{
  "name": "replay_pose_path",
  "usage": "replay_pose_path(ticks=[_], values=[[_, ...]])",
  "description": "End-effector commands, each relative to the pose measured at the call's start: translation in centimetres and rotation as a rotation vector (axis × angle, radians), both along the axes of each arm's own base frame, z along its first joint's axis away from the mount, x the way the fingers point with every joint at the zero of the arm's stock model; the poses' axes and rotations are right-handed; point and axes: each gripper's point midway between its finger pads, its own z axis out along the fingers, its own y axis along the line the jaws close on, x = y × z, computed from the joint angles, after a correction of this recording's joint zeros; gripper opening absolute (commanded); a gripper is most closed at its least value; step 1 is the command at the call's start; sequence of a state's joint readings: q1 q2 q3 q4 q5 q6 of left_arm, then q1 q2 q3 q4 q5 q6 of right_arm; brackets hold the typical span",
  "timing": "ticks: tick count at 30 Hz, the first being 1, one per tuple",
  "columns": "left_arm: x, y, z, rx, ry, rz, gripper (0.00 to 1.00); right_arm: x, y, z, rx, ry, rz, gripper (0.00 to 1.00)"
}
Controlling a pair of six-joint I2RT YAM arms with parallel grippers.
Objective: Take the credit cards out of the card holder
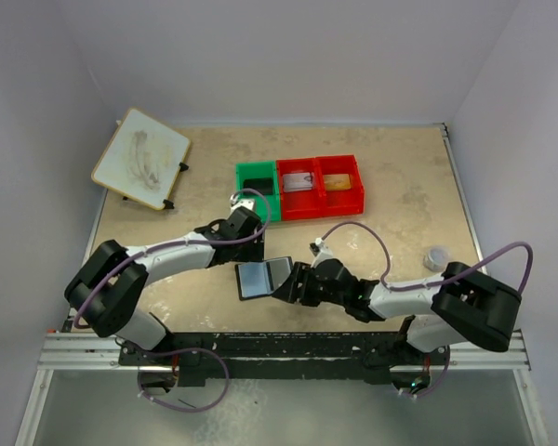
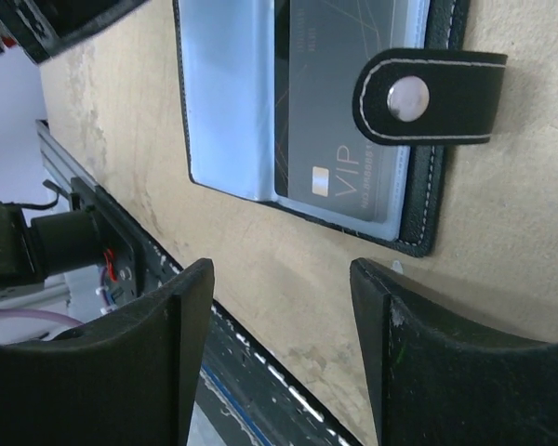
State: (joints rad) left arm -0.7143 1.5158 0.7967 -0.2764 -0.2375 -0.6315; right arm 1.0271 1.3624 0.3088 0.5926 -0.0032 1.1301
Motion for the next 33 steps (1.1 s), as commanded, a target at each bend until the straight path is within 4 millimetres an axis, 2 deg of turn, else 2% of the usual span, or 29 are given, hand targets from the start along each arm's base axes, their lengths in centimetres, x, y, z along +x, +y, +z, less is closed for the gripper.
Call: replay_pose_path(ticks=[1, 5, 11, 14, 19, 26, 30, 33], values=[[-0.3, -0.7, -0.5, -0.048, 0.003, -0.039, 0.69, 1.0, 0.7, -0.1, 0.002, 0.031, -0.057, 0.64], [-2.2, -0.5, -1.5, -0.092, 0.039, -0.048, 0.65, 2.3, -0.3, -1.1, -0.014, 0.053, -0.133, 0.65], [-5.0, -1.1, -1.8, -0.172, 0.081, -0.092, 0.59, 5.3, -2.0, -1.8, 0.009, 0.059, -0.178, 0.65], [-6.7, -2.7, -1.8, -0.204, 0.098, -0.141, 0.55, 6.6, -2.2, -2.2, -0.017, 0.046, -0.156, 0.65], [-9.4, -5.5, -1.7, -0.251, 0.1, -0.172, 0.52, 7.8, -0.8, -2.3, -0.081, 0.012, -0.062, 0.65], [-10.0, -6.1, -2.0, -0.335, 0.077, -0.098, 0.51, 8.8, 0.8, -2.1, -0.127, -0.019, 0.031, 0.64], [-10.3, -6.4, -2.3, -0.319, 0.082, -0.1, 0.51, 9.0, 0.8, -2.5, -0.164, -0.022, 0.053, 0.64], [-10.6, -5.7, -2.6, -0.275, 0.077, -0.089, 0.52, 9.2, 0.5, -2.5, -0.191, -0.028, 0.053, 0.64]])
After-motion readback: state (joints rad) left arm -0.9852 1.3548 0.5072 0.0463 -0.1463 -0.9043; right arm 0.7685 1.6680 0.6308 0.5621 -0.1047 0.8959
